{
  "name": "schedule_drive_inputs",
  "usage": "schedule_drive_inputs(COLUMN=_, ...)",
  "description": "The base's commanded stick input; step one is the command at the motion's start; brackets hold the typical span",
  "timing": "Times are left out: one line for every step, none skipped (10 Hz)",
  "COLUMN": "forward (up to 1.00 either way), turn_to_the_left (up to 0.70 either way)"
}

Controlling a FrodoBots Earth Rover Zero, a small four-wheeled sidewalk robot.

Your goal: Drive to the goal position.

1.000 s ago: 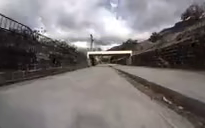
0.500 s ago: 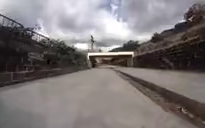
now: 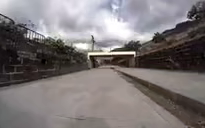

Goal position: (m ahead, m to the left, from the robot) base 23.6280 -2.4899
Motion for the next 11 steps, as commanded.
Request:
schedule_drive_inputs(forward=1.0, turn_to_the_left=0.0)
schedule_drive_inputs(forward=1.0, turn_to_the_left=0.0)
schedule_drive_inputs(forward=1.0, turn_to_the_left=0.0)
schedule_drive_inputs(forward=1.0, turn_to_the_left=0.0)
schedule_drive_inputs(forward=1.0, turn_to_the_left=0.0)
schedule_drive_inputs(forward=1.0, turn_to_the_left=0.0)
schedule_drive_inputs(forward=1.0, turn_to_the_left=0.0)
schedule_drive_inputs(forward=1.0, turn_to_the_left=0.0)
schedule_drive_inputs(forward=1.0, turn_to_the_left=0.0)
schedule_drive_inputs(forward=1.0, turn_to_the_left=0.0)
schedule_drive_inputs(forward=1.0, turn_to_the_left=0.0)
